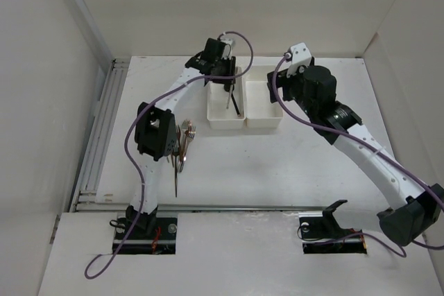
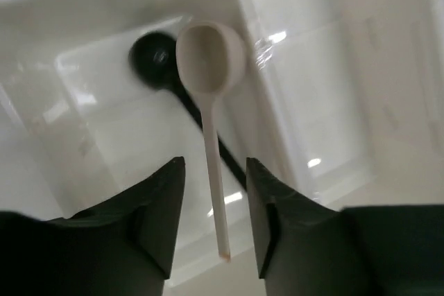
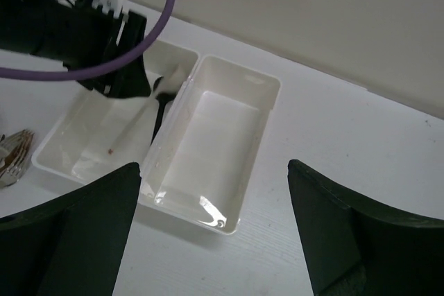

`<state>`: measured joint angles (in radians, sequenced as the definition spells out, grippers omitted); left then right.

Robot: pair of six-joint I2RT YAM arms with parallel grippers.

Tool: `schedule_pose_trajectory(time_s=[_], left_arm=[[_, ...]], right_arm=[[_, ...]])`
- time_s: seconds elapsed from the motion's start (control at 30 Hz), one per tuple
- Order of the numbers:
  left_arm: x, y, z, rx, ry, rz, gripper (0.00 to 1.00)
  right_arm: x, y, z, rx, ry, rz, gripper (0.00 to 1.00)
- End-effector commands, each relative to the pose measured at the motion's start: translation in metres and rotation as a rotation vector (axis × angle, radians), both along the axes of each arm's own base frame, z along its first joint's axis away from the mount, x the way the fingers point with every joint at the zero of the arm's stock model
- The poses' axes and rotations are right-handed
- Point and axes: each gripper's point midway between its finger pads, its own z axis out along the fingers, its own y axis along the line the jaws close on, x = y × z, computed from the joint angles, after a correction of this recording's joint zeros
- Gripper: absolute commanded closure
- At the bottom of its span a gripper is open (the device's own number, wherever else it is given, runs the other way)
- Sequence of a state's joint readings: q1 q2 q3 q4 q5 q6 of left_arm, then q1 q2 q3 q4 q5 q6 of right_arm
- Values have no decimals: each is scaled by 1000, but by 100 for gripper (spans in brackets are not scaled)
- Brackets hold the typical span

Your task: Sort the eating utensils into containers

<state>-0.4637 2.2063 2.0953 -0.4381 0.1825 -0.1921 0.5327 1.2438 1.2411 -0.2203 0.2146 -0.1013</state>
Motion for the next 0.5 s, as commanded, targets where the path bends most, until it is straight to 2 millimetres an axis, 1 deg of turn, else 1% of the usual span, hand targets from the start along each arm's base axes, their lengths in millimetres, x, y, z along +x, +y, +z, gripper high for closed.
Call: schedule_pose_trajectory(time_s=[0.0,0.03,0.07,0.1,0.13,0.17,0.2,0.23,0.27,0.3,0.37,0.4,0.43,0.47], left_arm=[[-4,24,25,-21,3,108,61],[-7,28,25,-15,8,126,56],[-13,36,35,-22,-5,135,47],[-17,39,44,-30,-16,148,45],[-16,52,55,-38,-31,194,45],[-26,64,87,-62,-77,219,45],[-31,84,84,-50,-66,265,45],[-36,102,89,-33,-72,321,45],[-43,117,89,-15,-63,352,45],[-59,144,72,36,4,399,45],[-76,178,42,93,85,473,45],[-88,191,36,101,103,495,45],[-108,214,-3,146,197,533,46],[-117,224,-15,169,225,555,47]], right_arm=[[-13,-13,28,26,-72,-35,9],[-13,-13,24,21,-65,-35,8],[-13,-13,24,21,-65,-35,8],[-13,-13,24,21,-65,-35,8],[-14,-11,24,23,-64,-25,8],[-14,-11,28,28,-72,-25,8],[-14,-9,28,29,-71,-16,8],[-13,-6,24,26,-61,-5,8],[-13,-7,27,26,-61,-5,8],[-14,-5,27,27,-60,5,8],[-14,-2,30,36,-69,17,8],[-12,-1,22,26,-53,17,8],[-10,1,18,23,-44,26,8],[-10,1,18,23,-44,26,8]])
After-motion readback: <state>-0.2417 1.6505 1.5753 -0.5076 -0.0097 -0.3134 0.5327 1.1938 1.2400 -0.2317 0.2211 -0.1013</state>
